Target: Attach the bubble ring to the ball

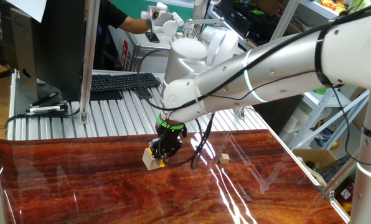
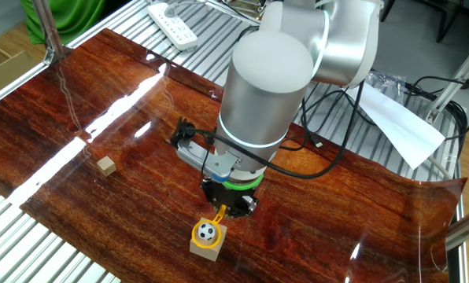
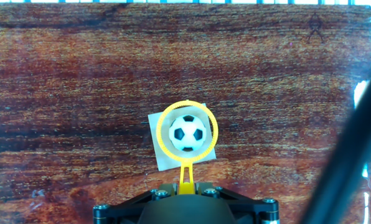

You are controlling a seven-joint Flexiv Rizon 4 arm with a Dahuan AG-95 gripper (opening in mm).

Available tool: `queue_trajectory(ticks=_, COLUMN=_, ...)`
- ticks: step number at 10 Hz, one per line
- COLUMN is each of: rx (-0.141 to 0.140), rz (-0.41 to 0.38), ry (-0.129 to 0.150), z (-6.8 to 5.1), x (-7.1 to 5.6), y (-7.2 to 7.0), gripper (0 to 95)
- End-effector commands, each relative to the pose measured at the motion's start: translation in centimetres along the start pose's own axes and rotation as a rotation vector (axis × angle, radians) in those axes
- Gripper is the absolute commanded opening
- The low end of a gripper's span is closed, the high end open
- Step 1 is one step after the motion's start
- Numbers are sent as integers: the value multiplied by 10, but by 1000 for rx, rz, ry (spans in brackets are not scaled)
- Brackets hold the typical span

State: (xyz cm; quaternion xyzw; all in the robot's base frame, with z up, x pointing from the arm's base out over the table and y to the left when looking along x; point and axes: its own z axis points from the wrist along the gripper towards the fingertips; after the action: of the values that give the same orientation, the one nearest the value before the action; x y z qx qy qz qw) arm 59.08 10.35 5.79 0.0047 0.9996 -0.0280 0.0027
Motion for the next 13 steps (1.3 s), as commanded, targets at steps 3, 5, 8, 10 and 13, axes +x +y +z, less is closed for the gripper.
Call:
queue_trajectory(ticks=3, rx=0, rz=1, ry=2, z=0, x=0, y=0, gripper=0)
queue_trajectory(ticks=5, rx=-1, rz=2, ry=6, z=1, x=-1, y=0, gripper=0)
queue_trajectory(ticks=8, rx=2, rz=6, ry=15, z=1, x=-1, y=-1, gripper=0)
queue_trajectory(ticks=10, rx=6, rz=12, ry=19, z=1, x=-1, y=-1, gripper=0)
queue_trajectory(ticks=13, rx=9, rz=20, ry=22, z=1, x=-1, y=0, gripper=190)
